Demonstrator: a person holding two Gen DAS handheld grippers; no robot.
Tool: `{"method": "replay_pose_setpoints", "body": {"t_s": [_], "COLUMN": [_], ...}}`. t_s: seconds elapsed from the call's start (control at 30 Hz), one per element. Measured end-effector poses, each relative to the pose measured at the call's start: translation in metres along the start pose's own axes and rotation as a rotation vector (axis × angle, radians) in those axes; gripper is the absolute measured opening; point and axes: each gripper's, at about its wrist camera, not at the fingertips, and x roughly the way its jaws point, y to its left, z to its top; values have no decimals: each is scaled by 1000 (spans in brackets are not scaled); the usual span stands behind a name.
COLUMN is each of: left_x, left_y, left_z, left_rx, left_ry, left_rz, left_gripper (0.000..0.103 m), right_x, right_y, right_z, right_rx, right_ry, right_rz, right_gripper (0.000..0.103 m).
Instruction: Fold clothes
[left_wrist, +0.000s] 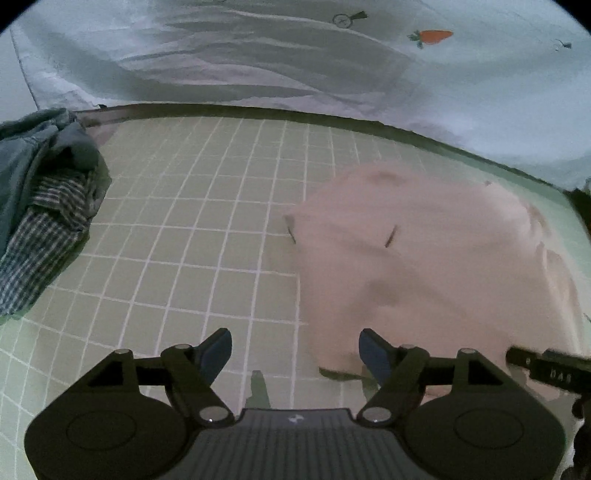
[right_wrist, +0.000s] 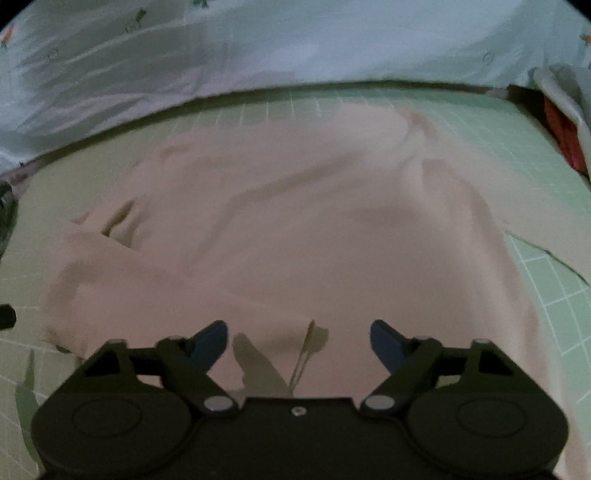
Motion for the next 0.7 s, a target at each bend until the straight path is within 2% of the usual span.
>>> {"method": "replay_pose_setpoints", "body": {"t_s": [0.1,0.17,0.27,0.37,0.47,0.63,0.7], "left_x": [7,12,16,13,8,14,17], "left_y": [-2,-6,-12,-22,-31,-38,-42], "left_z": [4,4,7,12,18,28,32], "left_rx": [-7,-4,-14,6,35,14,17], "left_ry": [10,17,22,7,-17,6,19], "left_rz": [6,20,36,73,104,152,167], "left_gripper": [77,77,77,77,77,77,77], "right_x": [1,-1,-9,-18,-23,-15,-9], "right_y": [-4,-3,-6,-22,-46,-120,-151], "right_z": [0,0,6,23,50,107,126], "right_rx": [-2,-42,-87,-54,-33,52,69], "right_ry": [12,12,-20,-82,-160,-299,-345], "right_rz": [31,72,119,161,150,4,-106], "right_gripper": [59,28,5,4,3,3,3]}}
